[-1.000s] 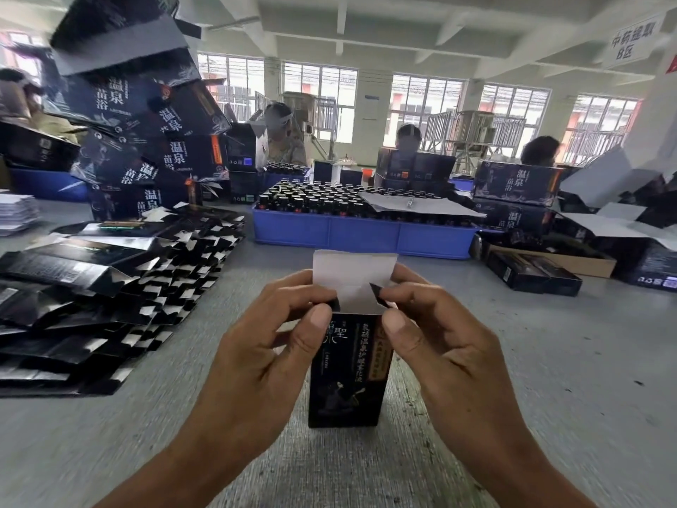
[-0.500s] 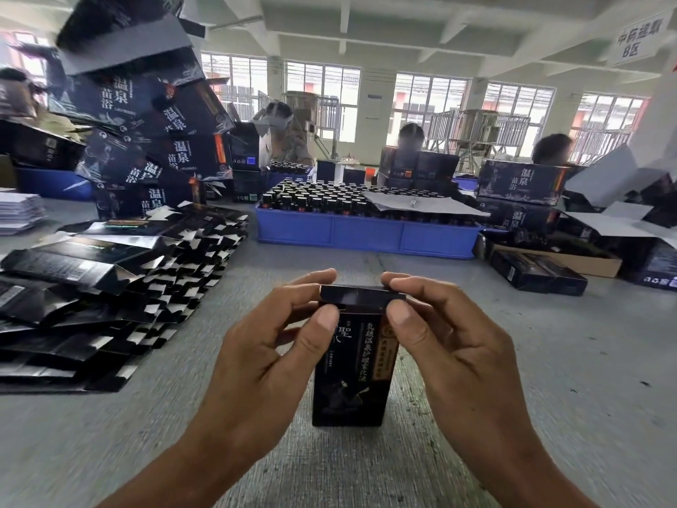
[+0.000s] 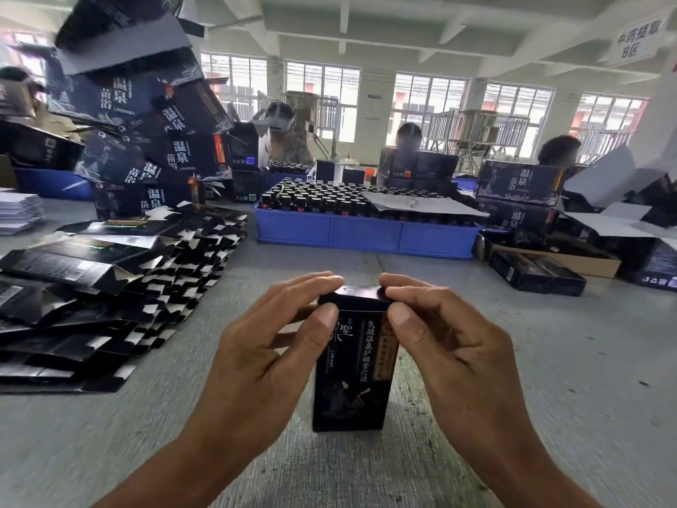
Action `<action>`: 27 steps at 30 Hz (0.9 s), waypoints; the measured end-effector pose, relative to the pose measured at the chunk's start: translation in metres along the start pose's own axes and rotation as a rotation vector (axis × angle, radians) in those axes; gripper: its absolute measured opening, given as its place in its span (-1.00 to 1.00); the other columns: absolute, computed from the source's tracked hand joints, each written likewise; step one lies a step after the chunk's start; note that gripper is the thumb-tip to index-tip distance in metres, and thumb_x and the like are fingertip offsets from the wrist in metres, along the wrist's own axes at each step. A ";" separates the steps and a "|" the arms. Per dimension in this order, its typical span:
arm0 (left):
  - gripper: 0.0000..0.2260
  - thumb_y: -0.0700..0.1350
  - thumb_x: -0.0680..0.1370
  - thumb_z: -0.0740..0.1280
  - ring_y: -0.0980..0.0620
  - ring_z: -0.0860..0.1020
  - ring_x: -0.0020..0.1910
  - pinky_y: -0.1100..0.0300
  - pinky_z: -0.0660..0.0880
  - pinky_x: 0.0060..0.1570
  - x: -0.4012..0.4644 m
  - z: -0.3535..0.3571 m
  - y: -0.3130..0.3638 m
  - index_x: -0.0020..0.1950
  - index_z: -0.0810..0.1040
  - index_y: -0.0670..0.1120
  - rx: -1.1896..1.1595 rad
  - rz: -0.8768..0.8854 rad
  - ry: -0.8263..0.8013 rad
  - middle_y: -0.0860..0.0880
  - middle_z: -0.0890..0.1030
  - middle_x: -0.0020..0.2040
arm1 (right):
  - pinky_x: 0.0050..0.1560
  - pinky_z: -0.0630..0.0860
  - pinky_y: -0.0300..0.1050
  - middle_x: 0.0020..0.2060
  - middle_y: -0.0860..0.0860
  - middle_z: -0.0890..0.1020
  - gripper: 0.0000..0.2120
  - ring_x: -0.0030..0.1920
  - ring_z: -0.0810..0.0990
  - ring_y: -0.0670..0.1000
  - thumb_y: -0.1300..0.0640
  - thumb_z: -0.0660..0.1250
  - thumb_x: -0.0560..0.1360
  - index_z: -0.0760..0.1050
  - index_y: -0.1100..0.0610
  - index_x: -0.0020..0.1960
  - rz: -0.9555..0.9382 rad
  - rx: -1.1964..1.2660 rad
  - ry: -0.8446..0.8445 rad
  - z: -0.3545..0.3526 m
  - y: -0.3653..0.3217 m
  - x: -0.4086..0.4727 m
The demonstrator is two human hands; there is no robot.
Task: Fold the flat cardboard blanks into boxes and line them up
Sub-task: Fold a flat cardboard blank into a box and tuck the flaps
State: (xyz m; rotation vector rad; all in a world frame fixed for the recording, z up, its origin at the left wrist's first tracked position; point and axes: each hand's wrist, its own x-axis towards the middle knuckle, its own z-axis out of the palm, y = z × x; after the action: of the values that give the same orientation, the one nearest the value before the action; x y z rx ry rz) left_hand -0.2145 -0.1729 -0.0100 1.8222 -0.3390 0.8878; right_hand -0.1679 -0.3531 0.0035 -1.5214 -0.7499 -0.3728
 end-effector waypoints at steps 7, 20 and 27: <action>-0.78 0.00 0.59 0.34 0.17 0.55 0.28 0.45 0.48 0.09 0.002 -0.001 0.001 0.20 0.65 0.14 0.021 0.085 0.027 0.19 0.62 0.22 | 0.12 0.58 -0.07 0.17 -0.24 0.65 -0.89 0.22 0.61 -0.14 0.01 0.36 0.56 0.64 -0.13 0.04 -0.050 -0.093 0.013 -0.001 0.007 0.002; -0.77 0.05 0.59 0.28 0.14 0.61 0.15 0.41 0.54 -0.08 0.001 0.001 -0.008 0.21 0.59 0.13 0.170 0.137 -0.009 0.16 0.61 0.19 | 0.06 0.53 -0.38 0.17 -0.26 0.62 -0.90 0.19 0.61 -0.18 -0.03 0.36 0.57 0.62 -0.12 0.06 -0.082 -0.179 0.004 -0.004 0.013 0.005; -0.31 0.27 0.37 0.37 0.25 0.63 0.08 0.28 0.63 -0.18 -0.004 0.001 -0.019 0.42 0.13 0.56 0.101 -0.195 -0.150 0.33 0.57 0.16 | -0.09 0.52 -0.48 0.08 -0.52 0.49 -0.45 0.09 0.56 -0.38 -0.04 0.36 0.57 0.20 -0.53 0.34 0.144 -0.326 -0.127 -0.002 0.024 0.001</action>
State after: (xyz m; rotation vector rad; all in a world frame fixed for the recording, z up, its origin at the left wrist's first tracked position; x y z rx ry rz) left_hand -0.2052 -0.1665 -0.0259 1.9827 -0.2089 0.6450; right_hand -0.1511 -0.3534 -0.0136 -1.9094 -0.6963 -0.3024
